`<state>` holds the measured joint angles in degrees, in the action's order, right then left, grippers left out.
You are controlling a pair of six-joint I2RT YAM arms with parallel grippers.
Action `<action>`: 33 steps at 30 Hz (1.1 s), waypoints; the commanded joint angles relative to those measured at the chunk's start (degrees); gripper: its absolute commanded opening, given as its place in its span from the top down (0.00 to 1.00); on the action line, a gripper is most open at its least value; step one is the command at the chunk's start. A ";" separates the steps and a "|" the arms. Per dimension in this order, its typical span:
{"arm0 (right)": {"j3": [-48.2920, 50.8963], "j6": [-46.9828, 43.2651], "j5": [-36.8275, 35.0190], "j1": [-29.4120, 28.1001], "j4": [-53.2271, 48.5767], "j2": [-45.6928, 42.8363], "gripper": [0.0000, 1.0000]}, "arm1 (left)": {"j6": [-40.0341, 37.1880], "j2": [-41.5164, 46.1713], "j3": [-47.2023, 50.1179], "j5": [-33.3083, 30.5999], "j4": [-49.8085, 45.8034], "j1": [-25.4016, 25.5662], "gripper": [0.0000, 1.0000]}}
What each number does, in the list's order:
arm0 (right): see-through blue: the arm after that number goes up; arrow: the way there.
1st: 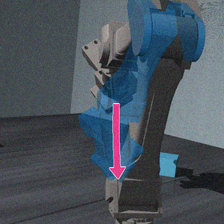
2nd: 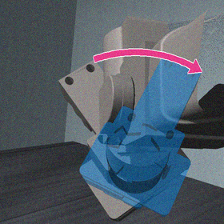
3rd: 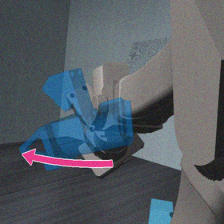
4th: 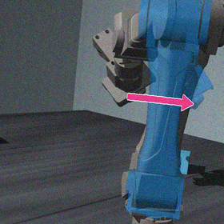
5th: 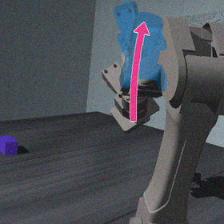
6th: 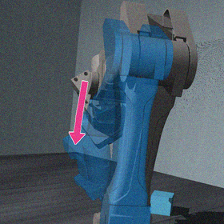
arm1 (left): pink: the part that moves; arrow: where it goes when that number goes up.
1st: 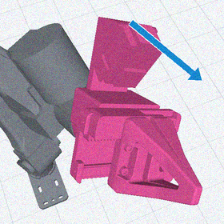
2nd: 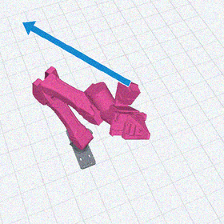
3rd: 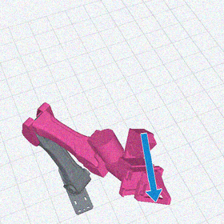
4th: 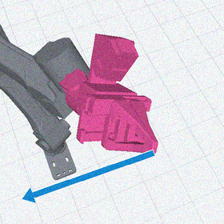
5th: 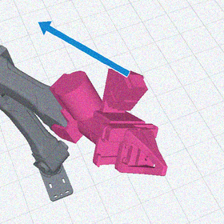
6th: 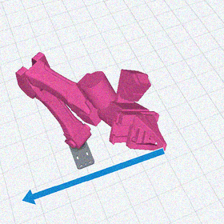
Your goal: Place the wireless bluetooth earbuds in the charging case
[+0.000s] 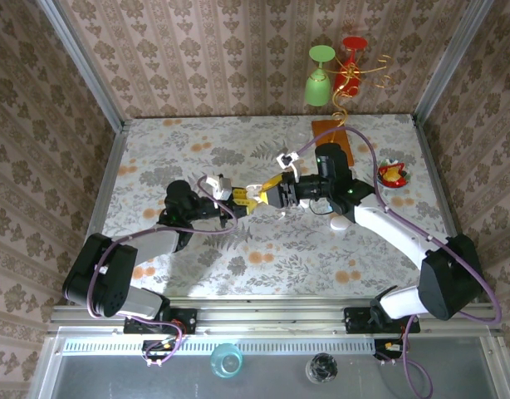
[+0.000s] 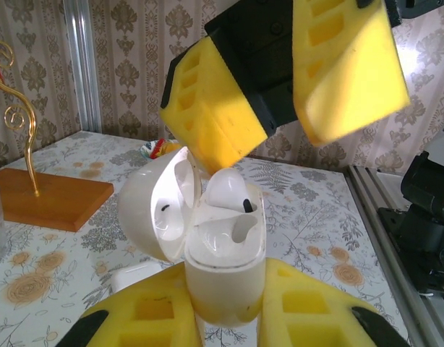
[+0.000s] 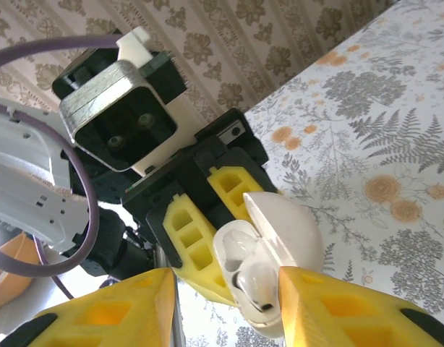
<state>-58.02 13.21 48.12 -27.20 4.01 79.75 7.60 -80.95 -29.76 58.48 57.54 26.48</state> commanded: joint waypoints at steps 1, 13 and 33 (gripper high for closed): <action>-0.34 1.19 -4.49 1.10 -1.32 -1.86 0.54 | 0.23 0.18 -1.62 2.60 4.66 -1.47 1.00; -0.75 1.76 -14.42 1.39 -4.37 -0.39 0.47 | -0.10 0.00 -0.45 0.39 5.59 -3.77 1.00; -20.17 8.09 -33.68 1.01 -39.10 30.30 0.59 | -4.51 1.93 2.60 -4.48 3.05 -4.52 1.00</action>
<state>-75.83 20.23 15.99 -25.47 -29.56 108.25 4.75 -80.12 -27.73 53.98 60.82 21.45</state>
